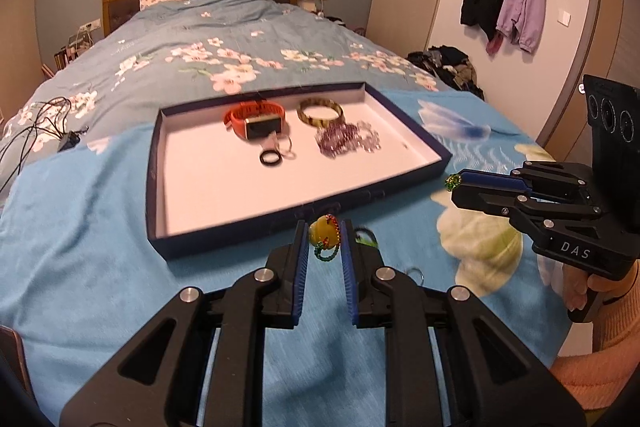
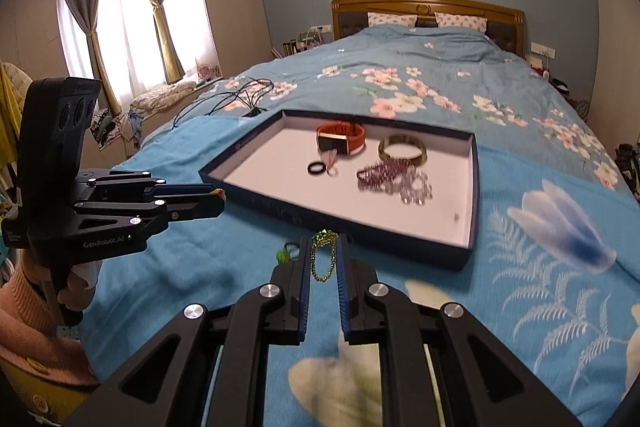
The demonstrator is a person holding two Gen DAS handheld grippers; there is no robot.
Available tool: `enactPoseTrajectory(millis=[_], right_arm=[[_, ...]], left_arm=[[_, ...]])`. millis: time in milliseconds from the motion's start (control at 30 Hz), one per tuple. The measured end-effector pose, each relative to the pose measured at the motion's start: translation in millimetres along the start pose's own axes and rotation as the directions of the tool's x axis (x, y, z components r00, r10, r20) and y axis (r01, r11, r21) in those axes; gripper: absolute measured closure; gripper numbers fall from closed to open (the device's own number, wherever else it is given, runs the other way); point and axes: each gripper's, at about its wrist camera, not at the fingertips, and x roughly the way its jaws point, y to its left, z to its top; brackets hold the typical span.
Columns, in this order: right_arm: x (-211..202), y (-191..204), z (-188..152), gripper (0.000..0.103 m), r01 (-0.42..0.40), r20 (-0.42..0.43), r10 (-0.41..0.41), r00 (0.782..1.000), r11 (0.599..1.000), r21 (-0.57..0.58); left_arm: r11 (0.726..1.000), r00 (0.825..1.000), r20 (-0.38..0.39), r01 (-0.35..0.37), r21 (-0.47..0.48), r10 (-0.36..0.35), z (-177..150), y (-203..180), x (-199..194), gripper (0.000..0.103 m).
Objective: Organize jewelry
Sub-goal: 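Carry the pendant into the box with the left tool while the right tool carries the gold chain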
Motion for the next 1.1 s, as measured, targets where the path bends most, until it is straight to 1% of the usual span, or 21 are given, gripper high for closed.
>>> enactPoseTrajectory(millis=[400, 667, 1100], right_arm=[[4, -1, 22, 0.092, 0.003, 0.057, -0.003, 0.998, 1.000, 0.002], [12, -4, 30, 0.092, -0.006, 0.060, 0.006, 0.998, 1.000, 0.006], [24, -9, 39, 0.092, 0.008, 0.060, -0.009, 0.998, 1.000, 0.015]], left_arm=[[0.999, 0.999, 0.044, -0.030, 0.015, 0.029, 18, 2, -3, 0.087], [0.999, 0.997, 0.054, -0.049, 0.023, 0.048, 26, 3, 0, 0.087], [0.997, 0.995, 0.068, -0.071, 0.034, 0.068, 39, 7, 8, 0.087]])
